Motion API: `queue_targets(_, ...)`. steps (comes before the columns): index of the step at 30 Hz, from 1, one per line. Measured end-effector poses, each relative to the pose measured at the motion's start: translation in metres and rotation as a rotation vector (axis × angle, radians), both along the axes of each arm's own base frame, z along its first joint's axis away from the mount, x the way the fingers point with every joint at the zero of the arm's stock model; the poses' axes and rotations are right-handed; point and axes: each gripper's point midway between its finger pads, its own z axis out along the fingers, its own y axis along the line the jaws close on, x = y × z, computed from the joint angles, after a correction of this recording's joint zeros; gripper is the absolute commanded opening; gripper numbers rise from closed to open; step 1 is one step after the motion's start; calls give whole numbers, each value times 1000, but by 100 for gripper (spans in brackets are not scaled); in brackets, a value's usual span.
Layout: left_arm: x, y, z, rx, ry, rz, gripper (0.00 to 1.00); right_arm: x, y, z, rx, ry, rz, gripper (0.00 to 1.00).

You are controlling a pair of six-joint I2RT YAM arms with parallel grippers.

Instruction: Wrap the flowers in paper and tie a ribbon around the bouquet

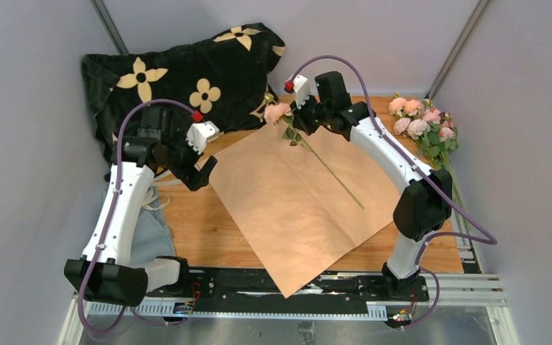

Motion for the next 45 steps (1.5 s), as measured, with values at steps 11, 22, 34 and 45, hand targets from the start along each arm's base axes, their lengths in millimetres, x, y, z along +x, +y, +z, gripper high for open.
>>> queue_targets(11, 7, 19, -9, 93, 14, 71, 96, 35, -2, -37, -50, -56, -76, 0)
queue_targets(22, 8, 17, -16, 83, 43, 78, 96, 70, -19, -53, 62, 61, -548, 0)
queue_targets(34, 8, 17, -16, 83, 40, 78, 97, 67, -15, -3, 318, -13, -731, 0)
queue_targets(45, 8, 18, -14, 87, 32, 80, 97, 67, 18, -130, 116, 84, -362, 0)
